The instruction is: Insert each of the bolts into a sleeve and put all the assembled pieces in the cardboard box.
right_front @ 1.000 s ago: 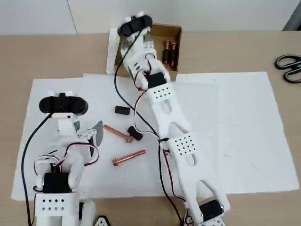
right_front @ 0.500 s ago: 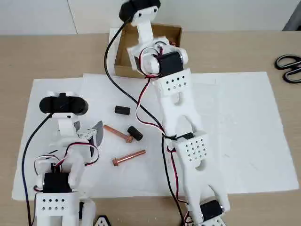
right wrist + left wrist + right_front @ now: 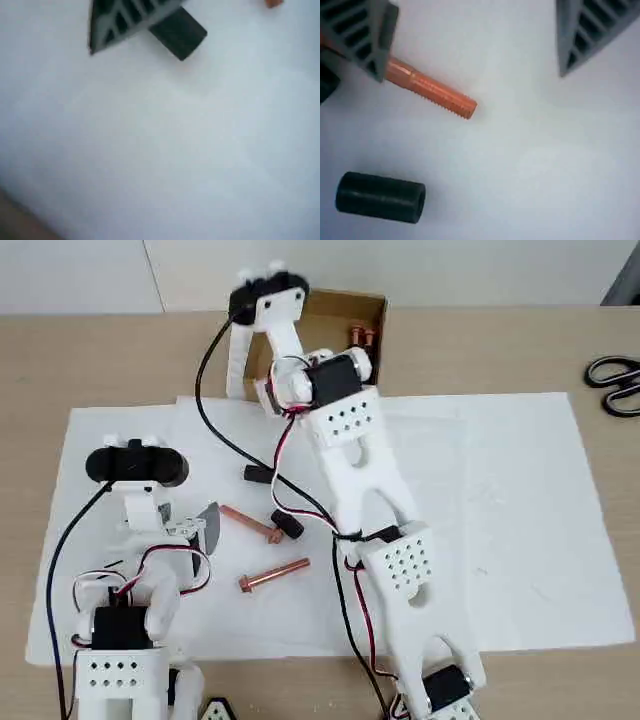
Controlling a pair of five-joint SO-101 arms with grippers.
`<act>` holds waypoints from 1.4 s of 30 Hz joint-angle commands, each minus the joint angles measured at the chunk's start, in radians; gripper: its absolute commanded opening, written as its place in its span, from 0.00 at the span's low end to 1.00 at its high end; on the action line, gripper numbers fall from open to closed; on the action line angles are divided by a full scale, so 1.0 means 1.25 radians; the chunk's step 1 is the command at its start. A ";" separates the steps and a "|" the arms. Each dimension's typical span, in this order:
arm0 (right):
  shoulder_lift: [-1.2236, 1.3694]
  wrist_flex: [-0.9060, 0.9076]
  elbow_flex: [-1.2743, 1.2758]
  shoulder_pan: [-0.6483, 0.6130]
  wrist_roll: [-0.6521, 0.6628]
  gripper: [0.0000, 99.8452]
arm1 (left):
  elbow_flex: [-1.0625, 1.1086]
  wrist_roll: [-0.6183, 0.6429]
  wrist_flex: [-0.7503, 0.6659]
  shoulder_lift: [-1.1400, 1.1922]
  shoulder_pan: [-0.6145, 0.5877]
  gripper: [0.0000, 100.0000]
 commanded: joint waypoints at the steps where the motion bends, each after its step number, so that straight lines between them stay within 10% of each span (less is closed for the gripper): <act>1: -0.126 0.007 0.128 -0.004 0.009 0.26 | -0.006 -0.001 0.002 -0.006 -0.006 0.22; 10: -0.403 -0.002 0.571 0.012 0.007 0.26 | -0.004 -0.001 0.001 -0.006 -0.006 0.22; 25: -0.586 -0.001 0.633 0.310 0.028 0.26 | -0.003 -0.001 0.001 -0.006 -0.006 0.22; 42: -0.582 -0.013 0.806 0.105 0.215 0.27 | 0.021 -0.001 -0.015 -0.006 -0.006 0.22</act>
